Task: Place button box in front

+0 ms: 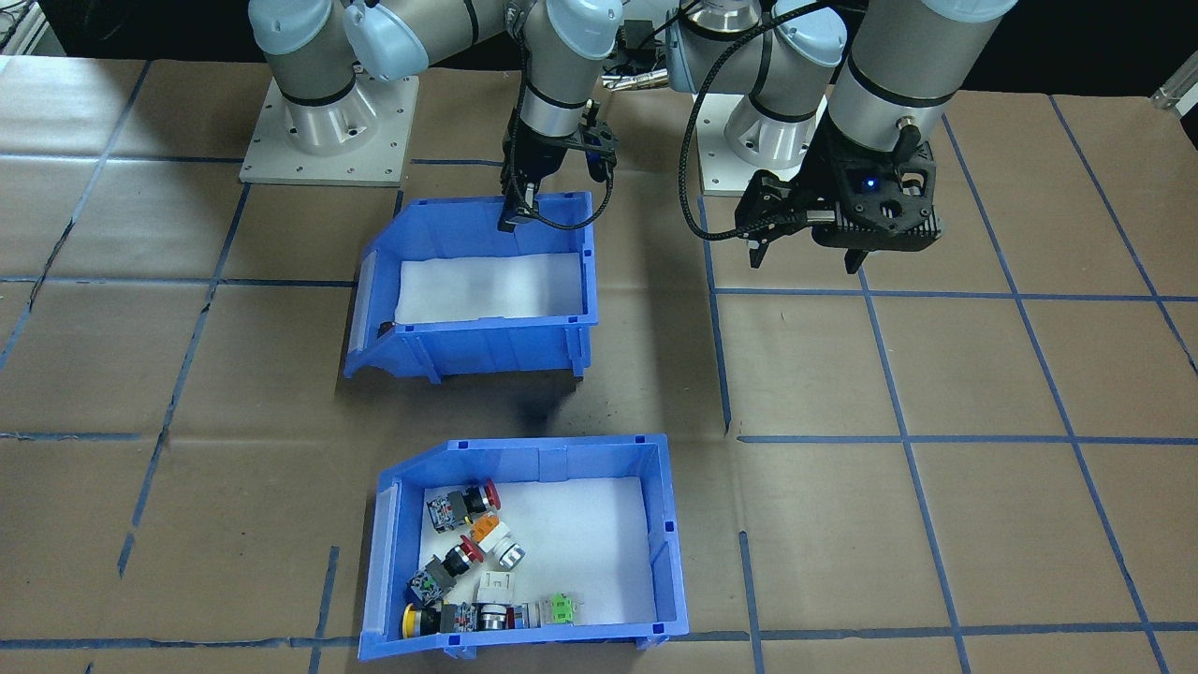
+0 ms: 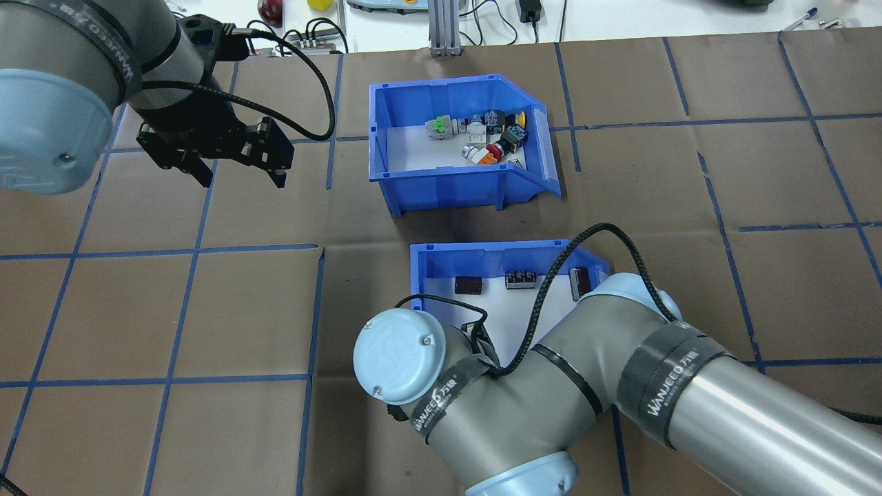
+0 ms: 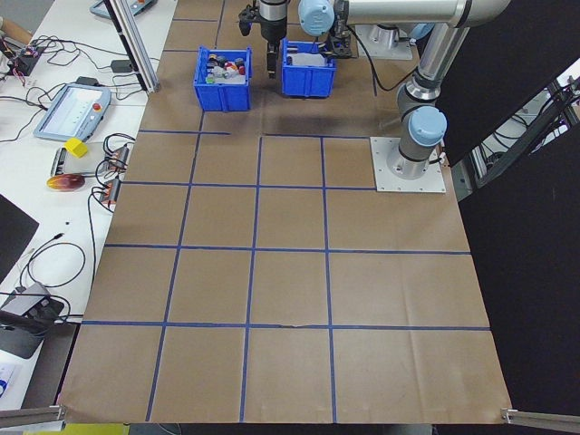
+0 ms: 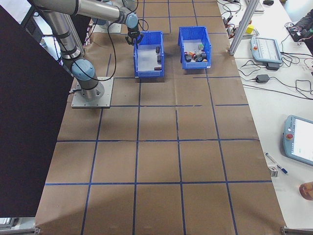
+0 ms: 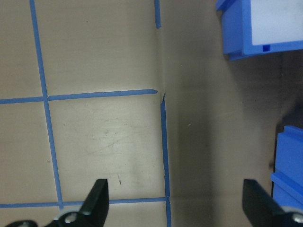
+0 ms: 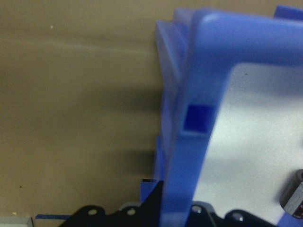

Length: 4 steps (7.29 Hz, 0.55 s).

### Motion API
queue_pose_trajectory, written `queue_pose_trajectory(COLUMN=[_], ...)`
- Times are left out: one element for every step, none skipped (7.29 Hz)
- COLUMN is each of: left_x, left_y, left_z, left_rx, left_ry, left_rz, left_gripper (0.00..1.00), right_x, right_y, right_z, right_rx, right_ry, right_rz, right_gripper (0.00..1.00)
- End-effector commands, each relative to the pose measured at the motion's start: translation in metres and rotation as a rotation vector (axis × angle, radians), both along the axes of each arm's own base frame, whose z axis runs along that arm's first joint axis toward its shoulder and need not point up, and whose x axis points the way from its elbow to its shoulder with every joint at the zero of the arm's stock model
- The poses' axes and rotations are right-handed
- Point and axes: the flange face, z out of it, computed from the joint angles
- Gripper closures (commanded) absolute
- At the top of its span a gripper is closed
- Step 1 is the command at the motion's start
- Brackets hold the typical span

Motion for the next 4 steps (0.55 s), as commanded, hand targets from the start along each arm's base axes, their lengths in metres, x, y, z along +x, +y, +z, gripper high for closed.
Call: queue_pose_trajectory(left_x=[0.0016,0.0006,0.0009,0.0004], left_y=[0.0045,0.0045,0.0051,0.0045], left_z=[-0.0007,-0.0006,0.0000,-0.0006], left_rx=[-0.001,-0.002,-0.002,-0.002], left_ry=[-0.003,-0.001,-0.004,0.001], left_rz=[-0.004,-0.008,-0.010,-0.010], left_gripper=[0.01,0.01,0.01,0.01], right_x=[0.0131,0.0127,0.0136,0.0142], right_y=[-0.0066,-0.0062,-0.0072,-0.0087], right_z=[-0.0091,-0.0115,-0.0134,-0.0129], right_rx=[0.010,0.016,0.017,0.015], right_ry=[0.009,0.014,0.015,0.012], right_rz=[0.003,0.003,0.002,0.000], right_gripper=[0.96,0.96,0.94,0.77])
